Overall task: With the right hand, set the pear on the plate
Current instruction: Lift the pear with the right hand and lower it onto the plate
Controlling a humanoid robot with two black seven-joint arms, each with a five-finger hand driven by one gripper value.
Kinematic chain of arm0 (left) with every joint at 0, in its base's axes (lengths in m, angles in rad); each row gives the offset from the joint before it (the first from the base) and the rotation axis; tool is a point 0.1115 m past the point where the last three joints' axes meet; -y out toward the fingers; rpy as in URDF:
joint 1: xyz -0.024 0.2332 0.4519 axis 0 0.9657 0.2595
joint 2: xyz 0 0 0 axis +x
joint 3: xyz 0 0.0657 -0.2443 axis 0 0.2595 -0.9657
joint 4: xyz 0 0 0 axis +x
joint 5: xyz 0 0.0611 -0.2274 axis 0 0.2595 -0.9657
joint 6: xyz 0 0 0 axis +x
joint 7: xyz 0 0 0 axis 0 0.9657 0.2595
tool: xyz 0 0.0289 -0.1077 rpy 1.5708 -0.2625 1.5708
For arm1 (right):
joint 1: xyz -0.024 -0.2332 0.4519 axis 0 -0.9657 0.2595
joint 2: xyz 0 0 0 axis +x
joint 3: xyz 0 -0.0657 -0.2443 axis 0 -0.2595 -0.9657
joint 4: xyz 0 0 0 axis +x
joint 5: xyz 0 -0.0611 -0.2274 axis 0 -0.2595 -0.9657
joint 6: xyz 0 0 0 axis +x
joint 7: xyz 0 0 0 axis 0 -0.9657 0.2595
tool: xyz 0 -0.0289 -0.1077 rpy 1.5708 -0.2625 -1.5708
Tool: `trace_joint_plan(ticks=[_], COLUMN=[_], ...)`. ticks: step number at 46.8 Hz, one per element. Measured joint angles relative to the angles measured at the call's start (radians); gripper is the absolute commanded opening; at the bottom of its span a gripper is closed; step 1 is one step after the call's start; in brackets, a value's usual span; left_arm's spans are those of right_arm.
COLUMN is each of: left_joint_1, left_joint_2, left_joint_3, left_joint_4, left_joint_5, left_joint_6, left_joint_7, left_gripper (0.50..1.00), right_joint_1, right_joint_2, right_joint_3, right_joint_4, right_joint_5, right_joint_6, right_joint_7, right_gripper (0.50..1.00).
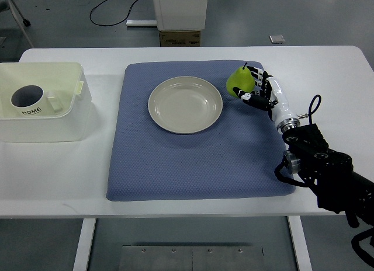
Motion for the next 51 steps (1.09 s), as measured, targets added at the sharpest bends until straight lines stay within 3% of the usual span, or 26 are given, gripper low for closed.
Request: trace_joint_plan(ticks=[22,40,51], left_joint_1=[0.001,0.000,0.000], left_joint_2=[0.000,0.000,0.000], left_joint_3=[0.000,0.000,0.000], left_joint_4=[0.000,0.000,0.000], left_joint_5=[0.000,0.000,0.000], left_joint_6=[0.000,0.000,0.000], left_joint_7=[0.000,0.000,0.000], left_gripper=[1.000,1.000,1.000], right_joint_1=[0.126,0.152,0.142], right_joint_2=[0.000,0.000,0.000], right_joint_3=[-0.003,-0.058,-0.148], right_joint_4=[0.104,0.263,0.286], right_joint_5=[0.001,-0.005,-0.005], right_joint_6=[0.020,0.039,0.038], right_joint_7=[-0.040,-0.062,-0.050], right_gripper=[0.500,0.500,0.500])
